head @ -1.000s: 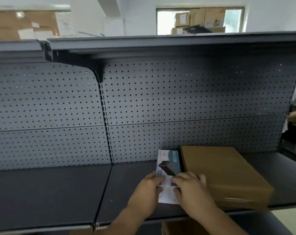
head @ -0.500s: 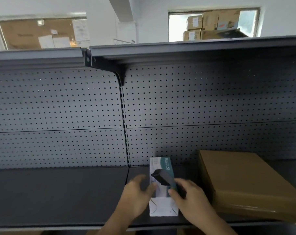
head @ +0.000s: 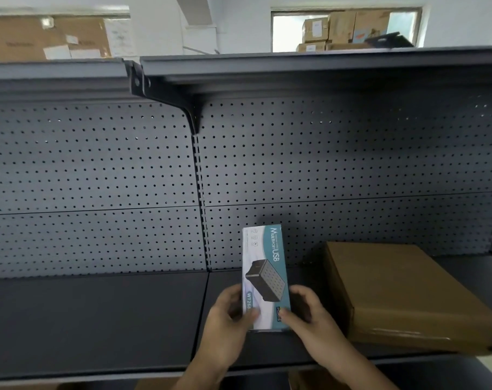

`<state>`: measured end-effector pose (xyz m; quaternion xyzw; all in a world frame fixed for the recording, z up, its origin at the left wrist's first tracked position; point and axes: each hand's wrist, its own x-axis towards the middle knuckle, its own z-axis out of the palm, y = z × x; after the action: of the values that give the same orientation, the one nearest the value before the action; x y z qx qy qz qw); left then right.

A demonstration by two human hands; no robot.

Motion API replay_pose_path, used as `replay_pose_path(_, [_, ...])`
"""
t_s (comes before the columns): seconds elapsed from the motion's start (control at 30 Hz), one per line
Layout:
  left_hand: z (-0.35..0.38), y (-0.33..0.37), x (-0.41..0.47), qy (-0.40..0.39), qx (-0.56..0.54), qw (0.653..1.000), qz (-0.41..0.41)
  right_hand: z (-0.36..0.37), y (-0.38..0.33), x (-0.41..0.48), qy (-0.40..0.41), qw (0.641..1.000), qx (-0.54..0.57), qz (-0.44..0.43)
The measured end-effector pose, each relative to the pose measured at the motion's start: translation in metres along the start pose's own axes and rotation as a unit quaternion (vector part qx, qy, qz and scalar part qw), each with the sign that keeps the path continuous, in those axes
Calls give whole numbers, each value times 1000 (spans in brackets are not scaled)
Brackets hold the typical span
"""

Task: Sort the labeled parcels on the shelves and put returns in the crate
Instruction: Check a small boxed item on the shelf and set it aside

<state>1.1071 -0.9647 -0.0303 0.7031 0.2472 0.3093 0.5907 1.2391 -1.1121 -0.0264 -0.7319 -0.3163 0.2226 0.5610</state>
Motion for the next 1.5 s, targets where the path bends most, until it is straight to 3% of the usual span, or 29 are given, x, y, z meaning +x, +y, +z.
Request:
replay_pose_path(0.43, [-4,19,-2,-13,-44,998,44,0,-19,6,-18,979,204,5])
replay_pose_path(0.63, [-1,28,-3,-37,-9,998,59,-3,-25,4,-33,982,183,-26])
replay_pose_path(0.8, [7,36,-2,-43,24,999,6,-1,-25,1,-4,982,188,-25])
replay_pose_path(0.9, [9,31,2,-36,48,998,14,-2,-22,1,9,981,190,-28])
replay_pose_path(1.1, [10,35,-4,-97,5,993,64,-7,-23,-2,19,980,198,-25])
replay_pose_path(1.23, [6,35,-10,-113,-9,990,89,-9,-22,-3,6,968,251,-15])
replay_pose_path(1.4, [1,40,-14,-153,-17,983,98,-7,-24,-9,-83,949,303,27])
replay_pose_path(1.5, [-1,43,-16,-126,-3,987,104,-5,-27,-10,-55,962,268,10])
